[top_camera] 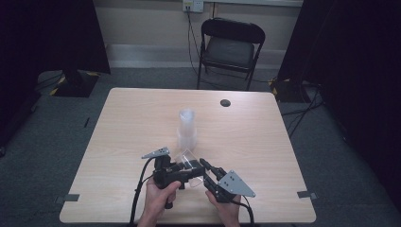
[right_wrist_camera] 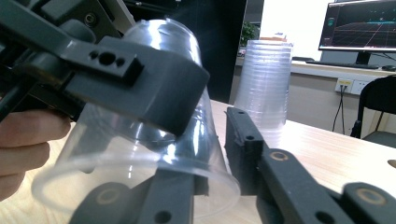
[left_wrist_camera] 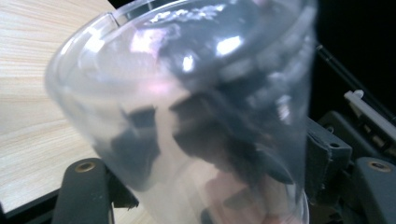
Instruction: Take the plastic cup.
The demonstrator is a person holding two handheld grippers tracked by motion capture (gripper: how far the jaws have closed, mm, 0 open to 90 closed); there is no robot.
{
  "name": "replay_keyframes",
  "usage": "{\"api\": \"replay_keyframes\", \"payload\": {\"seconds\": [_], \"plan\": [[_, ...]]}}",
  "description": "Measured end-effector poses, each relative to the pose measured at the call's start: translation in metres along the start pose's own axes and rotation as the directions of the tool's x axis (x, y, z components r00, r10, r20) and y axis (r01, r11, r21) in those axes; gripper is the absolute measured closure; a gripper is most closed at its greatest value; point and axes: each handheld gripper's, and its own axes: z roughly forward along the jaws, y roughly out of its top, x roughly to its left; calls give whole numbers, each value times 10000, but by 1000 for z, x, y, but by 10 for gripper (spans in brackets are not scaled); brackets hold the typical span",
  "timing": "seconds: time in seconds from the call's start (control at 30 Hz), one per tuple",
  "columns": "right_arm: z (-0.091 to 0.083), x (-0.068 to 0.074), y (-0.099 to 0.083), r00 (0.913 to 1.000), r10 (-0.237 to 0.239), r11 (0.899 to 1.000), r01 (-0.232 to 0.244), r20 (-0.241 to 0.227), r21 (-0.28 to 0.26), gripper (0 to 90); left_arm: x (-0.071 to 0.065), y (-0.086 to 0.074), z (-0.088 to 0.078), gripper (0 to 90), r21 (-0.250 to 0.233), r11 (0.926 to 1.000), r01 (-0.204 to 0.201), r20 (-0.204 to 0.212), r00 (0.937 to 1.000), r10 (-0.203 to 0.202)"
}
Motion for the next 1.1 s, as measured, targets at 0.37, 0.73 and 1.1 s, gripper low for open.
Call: {"api": "replay_keyframes", "payload": {"seconds": [0.37,0.73,1.1], "plan": [[-1,2,0,10000,-9,9997,10,56,-233,838,-1,1,-3,258,-254,9995,-193,-154,9997,189],[-2,2,-1,9989,370,9982,-355,297,-479,829,-1,-1,-3,257,-370,9990,-235,-82,9997,232],[-3,1,0,9982,517,9972,-499,298,-564,841,1,-1,-6,244,-507,9981,-357,201,9991,368]]}}
